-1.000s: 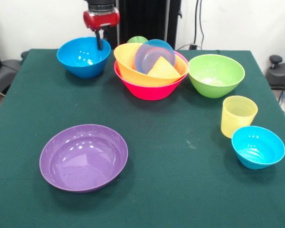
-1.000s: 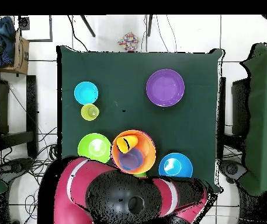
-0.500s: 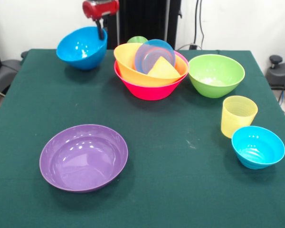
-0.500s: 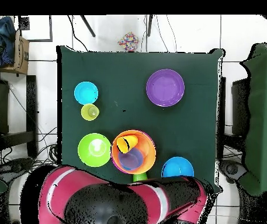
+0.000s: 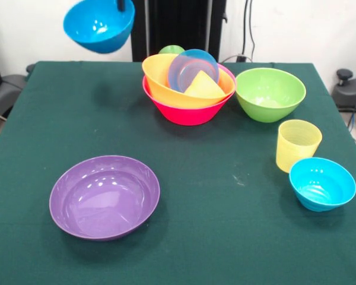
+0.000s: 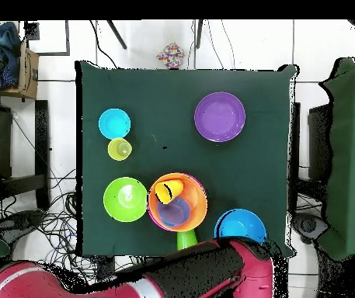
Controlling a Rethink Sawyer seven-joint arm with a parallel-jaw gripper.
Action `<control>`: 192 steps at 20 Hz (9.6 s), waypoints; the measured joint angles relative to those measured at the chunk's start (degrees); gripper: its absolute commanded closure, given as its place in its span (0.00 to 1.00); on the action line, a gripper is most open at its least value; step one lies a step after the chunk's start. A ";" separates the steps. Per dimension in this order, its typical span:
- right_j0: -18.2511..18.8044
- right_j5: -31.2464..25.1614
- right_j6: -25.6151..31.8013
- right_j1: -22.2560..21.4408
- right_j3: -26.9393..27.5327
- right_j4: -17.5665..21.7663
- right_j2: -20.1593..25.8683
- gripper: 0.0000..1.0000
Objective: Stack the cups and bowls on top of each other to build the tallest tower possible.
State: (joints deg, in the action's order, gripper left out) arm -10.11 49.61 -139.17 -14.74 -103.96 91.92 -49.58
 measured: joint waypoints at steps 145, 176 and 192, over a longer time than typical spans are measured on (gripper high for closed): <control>-31.76 -8.25 -44.03 -1.97 -3.67 -10.22 -2.40 1.00; -32.95 -8.83 -48.42 -1.95 -1.89 -10.22 -2.40 0.00; -25.25 -2.98 -48.48 -3.72 0.59 -0.06 -6.10 0.00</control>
State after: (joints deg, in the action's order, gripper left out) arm -35.36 46.63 -187.64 -18.46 -103.37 91.86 -55.68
